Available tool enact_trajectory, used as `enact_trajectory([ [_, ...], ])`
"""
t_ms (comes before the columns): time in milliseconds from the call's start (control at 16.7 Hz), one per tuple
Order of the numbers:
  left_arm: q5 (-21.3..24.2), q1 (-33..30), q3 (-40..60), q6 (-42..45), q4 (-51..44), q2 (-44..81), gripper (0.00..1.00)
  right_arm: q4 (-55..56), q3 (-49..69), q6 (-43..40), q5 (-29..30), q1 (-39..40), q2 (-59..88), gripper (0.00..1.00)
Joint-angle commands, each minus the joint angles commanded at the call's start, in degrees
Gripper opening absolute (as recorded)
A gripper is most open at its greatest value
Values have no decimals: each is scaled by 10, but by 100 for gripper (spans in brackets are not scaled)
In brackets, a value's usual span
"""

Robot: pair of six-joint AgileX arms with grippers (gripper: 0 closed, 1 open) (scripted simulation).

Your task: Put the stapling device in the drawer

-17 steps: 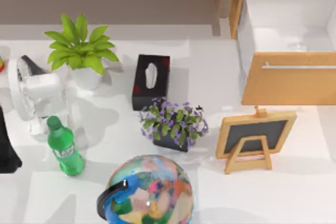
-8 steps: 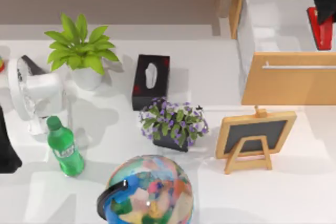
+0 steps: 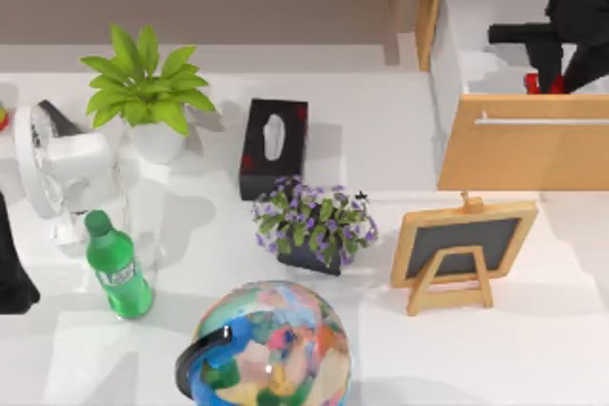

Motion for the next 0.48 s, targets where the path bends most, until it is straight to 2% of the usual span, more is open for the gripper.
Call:
enact_trajectory([
  [480,0,0,0,0,0,0,100,-10,7,6,0,0,16,0],
])
